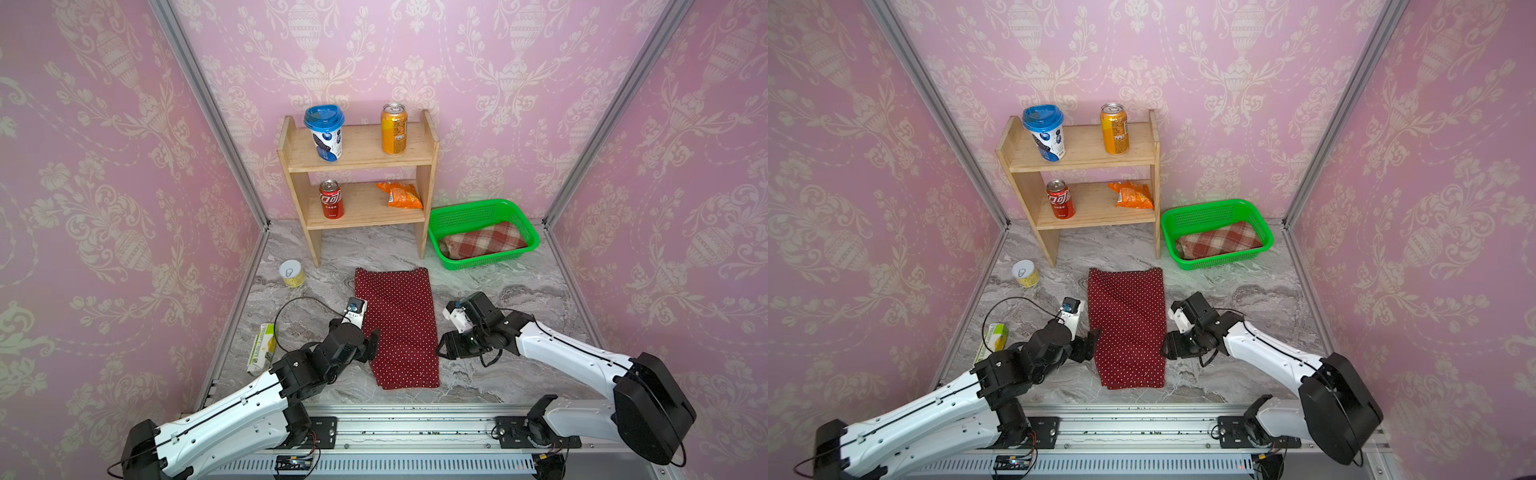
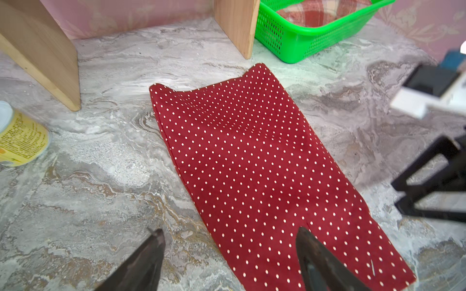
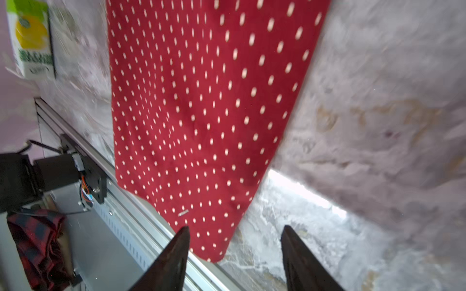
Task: Roll up the skirts
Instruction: Adjust the skirt at the center of the board.
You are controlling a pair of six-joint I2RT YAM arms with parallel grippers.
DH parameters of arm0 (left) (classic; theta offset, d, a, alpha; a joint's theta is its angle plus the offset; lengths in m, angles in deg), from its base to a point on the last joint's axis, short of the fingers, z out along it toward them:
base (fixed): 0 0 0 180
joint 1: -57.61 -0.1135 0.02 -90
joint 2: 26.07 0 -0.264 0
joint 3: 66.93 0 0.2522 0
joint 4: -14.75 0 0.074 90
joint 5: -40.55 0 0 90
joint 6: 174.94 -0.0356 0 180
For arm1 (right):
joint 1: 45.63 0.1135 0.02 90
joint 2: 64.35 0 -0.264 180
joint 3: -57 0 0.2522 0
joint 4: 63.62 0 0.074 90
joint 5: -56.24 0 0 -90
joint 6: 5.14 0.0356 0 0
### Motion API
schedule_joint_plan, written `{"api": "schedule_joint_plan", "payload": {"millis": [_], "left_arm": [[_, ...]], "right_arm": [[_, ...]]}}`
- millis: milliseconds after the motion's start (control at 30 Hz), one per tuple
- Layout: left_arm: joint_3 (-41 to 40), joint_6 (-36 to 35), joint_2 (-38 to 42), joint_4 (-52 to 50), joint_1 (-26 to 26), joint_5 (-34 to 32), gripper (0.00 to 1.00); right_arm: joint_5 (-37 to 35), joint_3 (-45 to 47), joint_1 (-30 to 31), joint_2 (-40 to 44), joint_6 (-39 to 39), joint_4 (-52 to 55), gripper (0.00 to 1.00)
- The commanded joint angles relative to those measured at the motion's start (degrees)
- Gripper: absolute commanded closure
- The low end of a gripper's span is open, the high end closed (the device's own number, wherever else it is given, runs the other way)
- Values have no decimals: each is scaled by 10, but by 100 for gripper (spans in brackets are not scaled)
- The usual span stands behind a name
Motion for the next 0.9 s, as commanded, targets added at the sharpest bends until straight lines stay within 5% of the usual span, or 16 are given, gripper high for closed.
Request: {"api": "schedule_joint_plan", "payload": {"millis": [0, 367, 433, 567, 667, 867], "left_arm": [[22, -29, 6, 31, -17, -22, 17], [17, -27, 19, 31, -37, -10, 16], [16, -27, 23, 25, -37, -10, 16], [17, -38, 31, 12, -39, -10, 16], [20, -61, 22, 14, -38, 14, 15], [22, -102, -36, 58, -36, 122, 15]], "right_arm": [[-7, 37, 31, 18, 77, -34, 39], [-29, 57, 122, -76, 143, -137, 41], [-38, 51, 123, -83, 144, -137, 49], [-72, 40, 117, -73, 132, -101, 81], [-70, 39, 83, -60, 112, -72, 92], [-37, -12, -91, -53, -11, 16, 100]]}}
